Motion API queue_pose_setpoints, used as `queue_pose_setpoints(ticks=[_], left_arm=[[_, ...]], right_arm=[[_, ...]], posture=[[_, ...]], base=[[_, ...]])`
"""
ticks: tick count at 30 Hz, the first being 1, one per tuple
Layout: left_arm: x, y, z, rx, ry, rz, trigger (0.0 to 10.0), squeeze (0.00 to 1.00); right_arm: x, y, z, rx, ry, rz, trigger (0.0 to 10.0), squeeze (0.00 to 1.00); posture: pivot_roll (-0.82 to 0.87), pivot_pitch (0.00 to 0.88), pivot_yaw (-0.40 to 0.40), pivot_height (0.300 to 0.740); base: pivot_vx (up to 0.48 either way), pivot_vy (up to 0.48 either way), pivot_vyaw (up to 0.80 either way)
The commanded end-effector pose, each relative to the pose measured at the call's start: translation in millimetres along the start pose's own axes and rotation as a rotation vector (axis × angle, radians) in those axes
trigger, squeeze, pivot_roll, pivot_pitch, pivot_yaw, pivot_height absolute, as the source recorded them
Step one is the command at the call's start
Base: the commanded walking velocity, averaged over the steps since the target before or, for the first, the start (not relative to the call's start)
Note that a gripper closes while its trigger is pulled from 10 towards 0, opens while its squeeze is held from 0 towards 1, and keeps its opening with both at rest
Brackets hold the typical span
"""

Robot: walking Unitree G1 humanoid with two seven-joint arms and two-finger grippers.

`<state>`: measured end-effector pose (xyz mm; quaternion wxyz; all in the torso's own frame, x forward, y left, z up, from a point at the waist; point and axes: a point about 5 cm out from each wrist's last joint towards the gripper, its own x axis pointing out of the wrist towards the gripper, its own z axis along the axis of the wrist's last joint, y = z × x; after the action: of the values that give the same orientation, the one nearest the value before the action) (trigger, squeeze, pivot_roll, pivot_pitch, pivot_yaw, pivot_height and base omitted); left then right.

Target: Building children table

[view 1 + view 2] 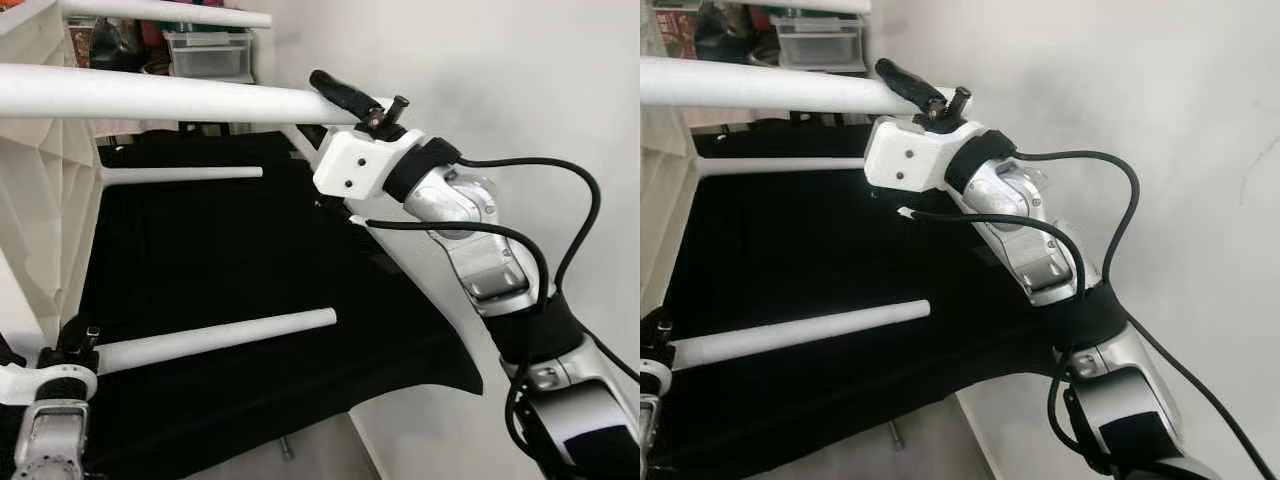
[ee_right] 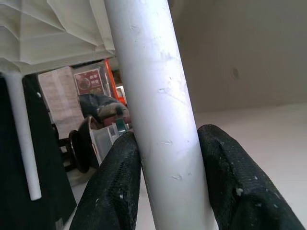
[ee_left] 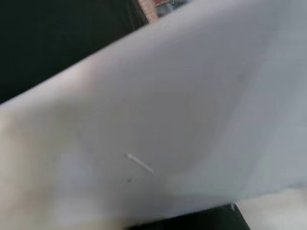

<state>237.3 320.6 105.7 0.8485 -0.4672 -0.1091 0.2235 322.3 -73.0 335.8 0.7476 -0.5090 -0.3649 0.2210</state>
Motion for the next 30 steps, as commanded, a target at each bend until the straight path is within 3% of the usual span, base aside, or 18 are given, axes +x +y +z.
queue_pose_setpoints(ticks=[1, 4, 7, 8, 10, 11, 12, 13, 16, 18, 19, 22, 24, 26, 27, 28, 30], left_arm=[[6.5, 11.1, 62.4, 0.026, -0.227, 0.051, 10.0, 0.0], [11.8, 7.6, 80.5, 0.037, -0.268, 0.038, 10.0, 0.0], [24.1, -23.3, 135.1, 0.083, -0.386, -0.053, 10.0, 0.0], [24.1, -23.3, 135.1, 0.083, -0.386, -0.053, 10.0, 0.0], [27.4, -45.9, 158.8, 0.108, -0.433, -0.121, 10.0, 0.0], [27.4, -45.9, 158.8, 0.108, -0.433, -0.121, 10.0, 0.0], [28.6, -64.7, 170.8, 0.128, -0.456, -0.179, 10.0, 0.0], [28.6, -64.7, 170.8, 0.128, -0.456, -0.179, 10.0, 0.0], [29.3, -89.9, 184.2, 0.166, -0.479, -0.257, 10.0, 0.0], [30.1, -92.1, 186.1, 0.171, -0.48, -0.265, 10.0, 0.0], [30.5, -105.2, 191.1, 0.191, -0.482, -0.305, 10.0, 0.0], [28.2, -157.8, 206.6, 0.268, -0.478, -0.467, 10.0, 0.0], [27.3, -165.9, 208.8, 0.282, -0.476, -0.493, 10.0, 0.0], [24.4, -192.0, 214.9, 0.32, -0.469, -0.57, 10.0, 0.0], [22.2, -205.2, 217.6, 0.332, -0.465, -0.609, 10.0, 0.0], [22.2, -205.2, 217.6, 0.332, -0.465, -0.609, 10.0, 0.0], [18.1, -226.0, 220.0, 0.356, -0.458, -0.67, 10.0, 0.0]], right_arm=[[-9.8, 3.9, -21.5, 0.063, 0.101, 0.002, 0.0, 0.0], [-11.8, 6.1, -25.6, 0.068, 0.12, 0.011, 0.0, 0.0], [-19.2, 13.9, -43.2, 0.08, 0.206, 0.034, 0.0, 0.0], [-19.2, 13.9, -43.2, 0.08, 0.206, 0.034, 0.0, 0.0], [-22.2, 18.6, -52.0, 0.086, 0.257, 0.044, 0.0, 0.0], [-22.2, 18.6, -52.0, 0.086, 0.257, 0.044, 0.0, 0.0], [-23.9, 24.3, -59.0, 0.096, 0.298, 0.054, 0.0, 0.0], [-23.9, 24.3, -59.0, 0.096, 0.298, 0.054, 0.0, 0.0], [-27.2, 35.7, -70.4, 0.117, 0.363, 0.067, 0.0, 0.0], [-27.6, 37.2, -71.6, 0.119, 0.37, 0.069, 0.0, 0.0], [-30.3, 47.8, -78.5, 0.151, 0.412, 0.085, 0.0, 0.0], [-41.3, 99.5, -99.1, 0.32, 0.563, 0.173, 0.0, 0.0], [-42.8, 108.9, -100.6, 0.349, 0.583, 0.189, 0.0, 0.0], [-42.1, 134.6, -99.7, 0.489, 0.628, 0.219, 0.0, 0.0], [-40.1, 145.6, -98.1, 0.518, 0.638, 0.238, 0.0, 0.0], [-40.1, 145.6, -98.1, 0.518, 0.638, 0.238, 0.0, 0.0], [-34.9, 159.1, -95.3, 0.554, 0.654, 0.255, 0.0, 0.0]], posture=[[-0.28, 0.0, -0.084, 0.74], [-0.27, 0.0, -0.083, 0.74], [-0.26, 0.0, -0.078, 0.74], [-0.26, 0.0, -0.078, 0.74], [-0.25, 0.0, -0.077, 0.74], [-0.25, 0.0, -0.077, 0.74], [-0.25, 0.0, -0.077, 0.74], [-0.25, 0.0, -0.077, 0.74], [-0.23, 0.0, -0.08, 0.74], [-0.23, 0.0, -0.08, 0.74], [-0.21, 0.0, -0.083, 0.74], [-0.18, 0.0, -0.083, 0.74], [-0.17, 0.0, -0.082, 0.74], [-0.16, 0.0, -0.08, 0.74], [-0.13, 0.0, -0.071, 0.74], [-0.13, 0.0, -0.071, 0.74], [-0.1, 0.0, -0.066, 0.74]], base=[[0.0, 0.0, 0.0], [0.0, 0.0, 0.0], [0.0, 0.0, 0.0], [0.0, 0.0, 0.0], [0.0, 0.0, 0.0], [0.0, 0.0, 0.0], [0.0, 0.0, 0.0], [0.0, 0.0, 0.0], [0.0, 0.0, 0.0], [0.0, 0.0, 0.0], [0.0, 0.0, 0.0], [0.0, 0.0, 0.0], [0.0, 0.0, 0.0], [0.0, 0.0, 0.0], [0.0, 0.0, 0.0], [0.0, 0.0, 0.0], [0.0, 0.0, 0.0]])
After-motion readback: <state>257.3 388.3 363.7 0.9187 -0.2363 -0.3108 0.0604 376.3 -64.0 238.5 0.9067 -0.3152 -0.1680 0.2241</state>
